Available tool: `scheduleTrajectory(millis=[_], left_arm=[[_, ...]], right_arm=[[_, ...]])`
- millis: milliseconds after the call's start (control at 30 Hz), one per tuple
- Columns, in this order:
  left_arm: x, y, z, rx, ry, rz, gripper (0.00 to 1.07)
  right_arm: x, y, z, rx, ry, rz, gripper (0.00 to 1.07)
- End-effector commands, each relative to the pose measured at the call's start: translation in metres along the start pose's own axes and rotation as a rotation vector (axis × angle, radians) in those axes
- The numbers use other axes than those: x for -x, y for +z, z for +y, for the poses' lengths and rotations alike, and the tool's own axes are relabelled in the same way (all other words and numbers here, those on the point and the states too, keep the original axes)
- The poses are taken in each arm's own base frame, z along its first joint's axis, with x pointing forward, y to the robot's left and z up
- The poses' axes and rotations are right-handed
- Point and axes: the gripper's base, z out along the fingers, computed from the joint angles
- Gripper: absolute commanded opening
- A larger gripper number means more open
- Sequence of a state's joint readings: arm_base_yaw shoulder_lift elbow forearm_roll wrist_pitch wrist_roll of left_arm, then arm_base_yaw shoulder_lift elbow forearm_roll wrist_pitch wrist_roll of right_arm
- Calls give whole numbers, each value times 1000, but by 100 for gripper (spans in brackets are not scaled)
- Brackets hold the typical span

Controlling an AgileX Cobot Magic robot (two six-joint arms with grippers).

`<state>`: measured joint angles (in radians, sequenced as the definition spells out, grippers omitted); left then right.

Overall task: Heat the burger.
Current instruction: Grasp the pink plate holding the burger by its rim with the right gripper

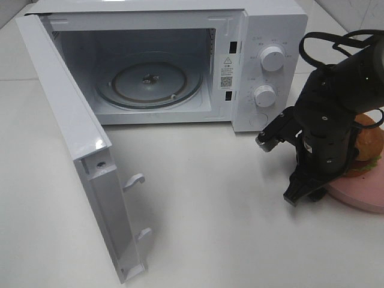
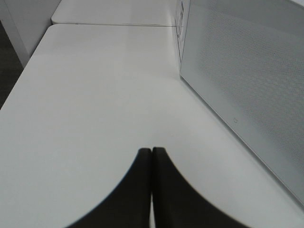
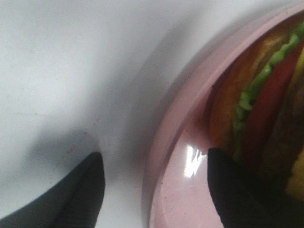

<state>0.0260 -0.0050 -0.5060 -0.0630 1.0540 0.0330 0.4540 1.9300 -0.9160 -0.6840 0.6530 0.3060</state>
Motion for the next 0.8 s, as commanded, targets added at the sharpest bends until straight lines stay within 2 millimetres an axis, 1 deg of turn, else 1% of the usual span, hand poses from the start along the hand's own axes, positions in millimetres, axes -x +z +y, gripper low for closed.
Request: scheduleTrajectory(millis=[33,167,367,433,467,500,533,600,633,700,733,767,800], left_arm=[[-1,-2,0,-3,-2,-31,0],[-1,-2,0,-3,-2,-31,0],[-1,-2,0,-3,-2,-31,0],[-1,-2,0,-3,-2,-31,0],[-1,-2,0,-3,-2,-31,0],[-1,-2,0,-3,-2,-31,0],[-1,-2,0,-3,-2,-31,0],[-1,-2,0,-3,-2,-31,0],[-1,-2,0,-3,-2,-31,0],[-1,-2,0,-3,-2,-31,0],[-1,-2,0,-3,-2,-31,0],[-1,-2,0,-3,-2,-31,0],[-1,-2,0,-3,-2,-31,0]], right_arm=[[-1,5,2,3,31,16,61],[-3,4,-2,-33,74,28,61],[-5,4,-3,-50,70,57,60],[-5,4,-3,-48,63,51,55],[-5,4,-3,-48,63,51,55],[-3,4,-2,-40,63,34,51],[-3,4,-2,-40,63,34,51],[-2,4,-2,-34,60,19,42],[-2,4,-2,-34,60,19,42],[-1,4,-2,-31,54,11,20],[-1,4,-2,-31,54,11,20],[-1,4,-2,-31,55,11,16],[-1,4,-2,-31,55,11,5]])
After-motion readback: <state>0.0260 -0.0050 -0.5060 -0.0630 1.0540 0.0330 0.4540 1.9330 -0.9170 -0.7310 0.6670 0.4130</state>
